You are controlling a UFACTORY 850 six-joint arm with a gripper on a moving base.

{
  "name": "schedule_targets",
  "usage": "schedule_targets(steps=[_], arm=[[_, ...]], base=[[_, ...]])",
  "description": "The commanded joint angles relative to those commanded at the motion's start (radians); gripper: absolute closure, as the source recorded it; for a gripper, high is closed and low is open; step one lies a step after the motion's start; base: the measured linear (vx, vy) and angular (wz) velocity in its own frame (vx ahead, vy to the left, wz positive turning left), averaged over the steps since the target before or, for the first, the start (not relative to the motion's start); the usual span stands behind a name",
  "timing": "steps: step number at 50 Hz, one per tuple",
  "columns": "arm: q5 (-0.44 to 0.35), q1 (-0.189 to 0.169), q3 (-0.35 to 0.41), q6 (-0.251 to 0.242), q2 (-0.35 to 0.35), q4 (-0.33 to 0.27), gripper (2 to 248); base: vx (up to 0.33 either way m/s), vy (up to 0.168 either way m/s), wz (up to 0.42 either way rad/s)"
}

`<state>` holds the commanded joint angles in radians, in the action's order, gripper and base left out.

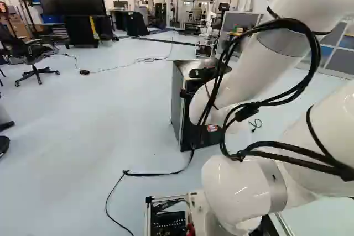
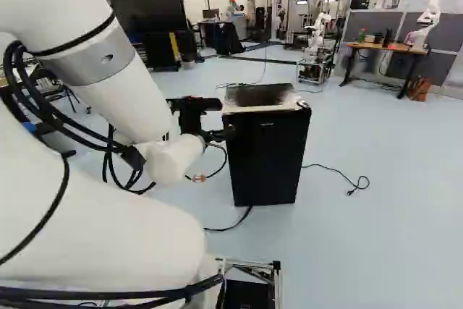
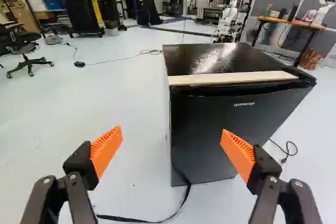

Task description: Grab a drink from the fridge

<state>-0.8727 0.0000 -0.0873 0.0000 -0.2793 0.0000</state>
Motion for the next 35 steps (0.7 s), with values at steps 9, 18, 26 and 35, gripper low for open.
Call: schedule_targets(steps=[9,18,26,35], arm=[[0.0,0.0,0.0,0.0,0.0,0.0,3],[0.0,0.0,0.0,0.0,0.0,0.0,3],[0.0,0.0,0.0,0.0,0.0,0.0,3],[0.0,0.013,0.0,0.0,0.0,0.0,3]], base=[[0.0,0.0,0.0],[0.0,0.0,0.0],[0.0,0.0,0.0],[0.0,0.0,0.0]])
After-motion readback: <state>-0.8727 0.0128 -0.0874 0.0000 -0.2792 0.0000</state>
